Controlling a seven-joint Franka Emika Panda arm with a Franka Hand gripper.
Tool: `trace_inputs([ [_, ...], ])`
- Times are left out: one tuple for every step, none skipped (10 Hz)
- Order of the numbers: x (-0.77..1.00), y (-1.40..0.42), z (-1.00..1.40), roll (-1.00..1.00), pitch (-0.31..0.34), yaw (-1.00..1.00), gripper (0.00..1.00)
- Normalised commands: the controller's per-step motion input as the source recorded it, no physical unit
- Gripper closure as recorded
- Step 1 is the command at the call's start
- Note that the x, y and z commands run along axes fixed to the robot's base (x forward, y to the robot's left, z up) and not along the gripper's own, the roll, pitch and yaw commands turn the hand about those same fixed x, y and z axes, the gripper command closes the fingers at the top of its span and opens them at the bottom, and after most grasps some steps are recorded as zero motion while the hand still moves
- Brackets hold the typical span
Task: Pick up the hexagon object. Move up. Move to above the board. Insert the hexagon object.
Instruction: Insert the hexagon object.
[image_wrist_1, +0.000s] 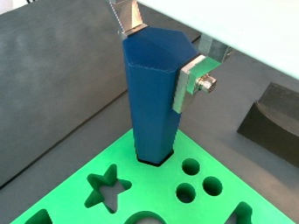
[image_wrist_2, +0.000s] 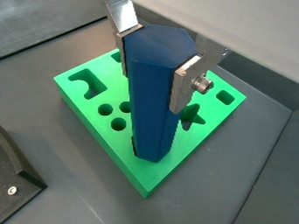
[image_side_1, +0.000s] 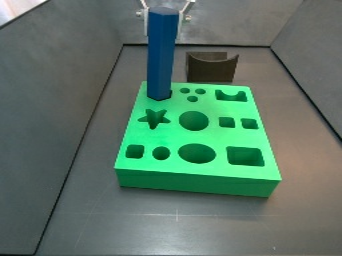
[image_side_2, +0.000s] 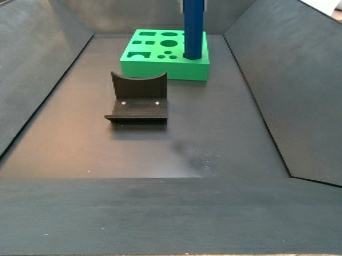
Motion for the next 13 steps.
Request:
trace_inputs([
  [0.00, 0.01, -0.47, 0.00, -0.033, 0.00, 1.00],
  [0.00, 0.00, -0.54, 0.00, -0.033, 0.00, 1.00],
  [0.02, 0.00, -0.55, 0.01, -0.031, 0.00, 1.00],
  [0.05, 0.00, -0.57, 0.01, -0.024, 0.00, 1.00],
  [0.21, -0.01, -0.57, 0.02, -0.017, 0.02, 1.00],
  [0.28, -0.08, -0.57, 0.06, -0.011, 0.01, 1.00],
  [0.49, -0.08, -0.55, 0.05, 0.000, 0.00, 1.00],
  [0.53, -0.08, -0.50, 0.08, 0.019, 0.07, 1.00],
  [0.22, -0.07, -0.68, 0.11, 0.000, 0.03, 1.00],
  [0.01, -0.06, -0.79, 0.12, 0.000, 0.01, 1.00],
  [0.00, -0.09, -0.88, 0.22, 0.000, 0.00, 1.00],
  [-0.09, -0.13, -0.84, 0.25, 0.000, 0.01, 1.00],
  [-0.03, -0.09, -0.58, 0.20, -0.026, 0.00, 1.00],
])
